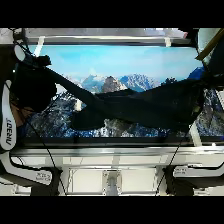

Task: Fold the clothes and pants, and hang the long-sleeved shirts on hangers.

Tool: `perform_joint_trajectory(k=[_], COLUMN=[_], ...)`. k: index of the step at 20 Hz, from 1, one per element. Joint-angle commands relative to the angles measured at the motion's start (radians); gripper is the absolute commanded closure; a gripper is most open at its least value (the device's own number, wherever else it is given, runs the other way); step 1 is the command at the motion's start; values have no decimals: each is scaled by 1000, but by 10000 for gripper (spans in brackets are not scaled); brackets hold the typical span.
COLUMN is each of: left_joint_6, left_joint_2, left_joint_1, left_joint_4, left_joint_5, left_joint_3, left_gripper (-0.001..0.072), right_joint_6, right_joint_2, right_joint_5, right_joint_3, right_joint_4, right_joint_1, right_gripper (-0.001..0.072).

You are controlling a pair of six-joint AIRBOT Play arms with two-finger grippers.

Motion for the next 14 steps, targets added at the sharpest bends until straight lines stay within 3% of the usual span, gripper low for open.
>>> perform_joint_trajectory(k=[1, 3, 4, 5, 6, 8, 11, 12, 14], left_joint_6=[-64, -75, -81, -81, -79, -72, 50, 71, 85], left_joint_2=[-55, -56, -56, -56, -53, -24, 77, 133, 312], left_joint_1=[-3, -4, -4, -4, -4, -4, -4, -10, -25], left_joint_4=[-2, -2, -14, -39, -55, -53, -51, -54, -55], left_joint_5=[91, 137, 143, 137, 111, -16, -283, -335, -319], left_joint_3=[0, 0, 0, 0, 2, 2, -23, -80, -336], left_gripper=[694, 693, 611, 175, 4, -4, -3, -4, -3], right_joint_6=[87, 87, 84, 84, 84, 47, -50, -71, -117], right_joint_2=[-85, -85, -85, -85, -82, -66, 0, 36, 129], right_joint_5=[-374, -475, -478, -460, -414, -254, 23, 83, 124], right_joint_3=[-27, -24, -25, -25, -25, -12, -6, -26, -111], right_joint_4=[143, 162, 161, 161, 159, 98, -39, -68, -71], right_joint_1=[2, 2, 2, 1, -5, -29, -92, -119, -175], right_gripper=[660, 658, 530, 219, 155, 165, 166, 165, 165])
